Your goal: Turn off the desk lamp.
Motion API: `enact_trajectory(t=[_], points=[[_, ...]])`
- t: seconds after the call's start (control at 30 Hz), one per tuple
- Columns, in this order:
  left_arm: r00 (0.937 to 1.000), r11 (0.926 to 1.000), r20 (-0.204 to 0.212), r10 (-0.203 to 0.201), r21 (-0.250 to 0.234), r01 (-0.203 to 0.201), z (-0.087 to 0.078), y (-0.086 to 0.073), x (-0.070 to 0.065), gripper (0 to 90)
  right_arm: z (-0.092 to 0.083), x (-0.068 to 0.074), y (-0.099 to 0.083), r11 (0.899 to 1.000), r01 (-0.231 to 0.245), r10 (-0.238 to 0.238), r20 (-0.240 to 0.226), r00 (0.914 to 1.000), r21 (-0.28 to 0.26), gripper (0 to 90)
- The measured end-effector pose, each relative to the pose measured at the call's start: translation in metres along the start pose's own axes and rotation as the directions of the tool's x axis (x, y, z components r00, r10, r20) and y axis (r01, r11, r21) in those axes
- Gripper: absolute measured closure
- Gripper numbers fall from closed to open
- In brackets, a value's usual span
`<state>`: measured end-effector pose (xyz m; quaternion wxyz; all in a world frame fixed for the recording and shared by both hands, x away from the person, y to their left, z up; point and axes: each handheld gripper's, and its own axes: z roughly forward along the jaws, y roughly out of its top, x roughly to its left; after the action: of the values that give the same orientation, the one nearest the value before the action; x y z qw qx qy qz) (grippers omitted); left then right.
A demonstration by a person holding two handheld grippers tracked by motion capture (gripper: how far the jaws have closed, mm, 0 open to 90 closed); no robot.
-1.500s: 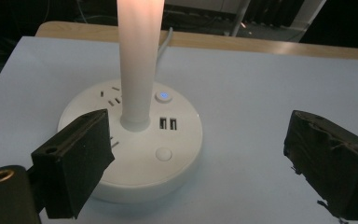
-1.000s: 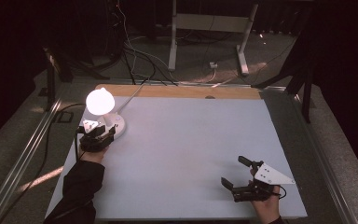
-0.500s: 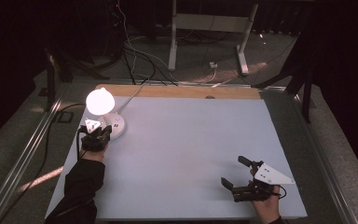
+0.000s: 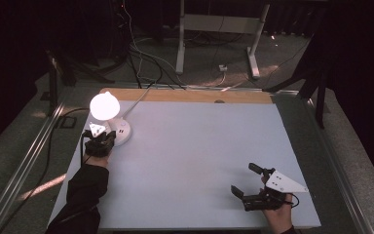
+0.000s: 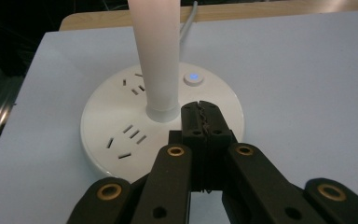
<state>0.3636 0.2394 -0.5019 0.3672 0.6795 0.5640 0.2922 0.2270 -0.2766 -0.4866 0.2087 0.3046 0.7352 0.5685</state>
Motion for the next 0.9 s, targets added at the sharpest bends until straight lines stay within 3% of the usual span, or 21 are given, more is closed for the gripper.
enact_trajectory(t=[0.33,0.63,0.83,0.9], points=[[0.9998,0.9994,0.018,0.007,0.033,-0.007,0.007,-0.002,0.002,90.0,0.0,0.0,0.0,1.0,-0.002,0.002,-0.001,1.0,-0.001,0.0],[0.9998,0.9996,0.022,0.002,0.027,-0.003,0.011,-0.004,0.003,90.0,0.0,0.0,0.0,1.0,-0.003,0.003,-0.002,1.0,0.001,0.0],[0.9994,0.9979,0.022,0.027,0.058,-0.028,0.011,0.0,0.002,90.0,0.001,0.0,0.0,1.0,-0.003,0.003,-0.003,1.0,0.005,0.0],[0.997,0.9952,0.007,0.077,0.059,-0.078,0.011,-0.001,-0.001,90.0,0.001,0.0,0.0,1.0,-0.003,0.003,-0.003,1.0,0.005,0.0]])
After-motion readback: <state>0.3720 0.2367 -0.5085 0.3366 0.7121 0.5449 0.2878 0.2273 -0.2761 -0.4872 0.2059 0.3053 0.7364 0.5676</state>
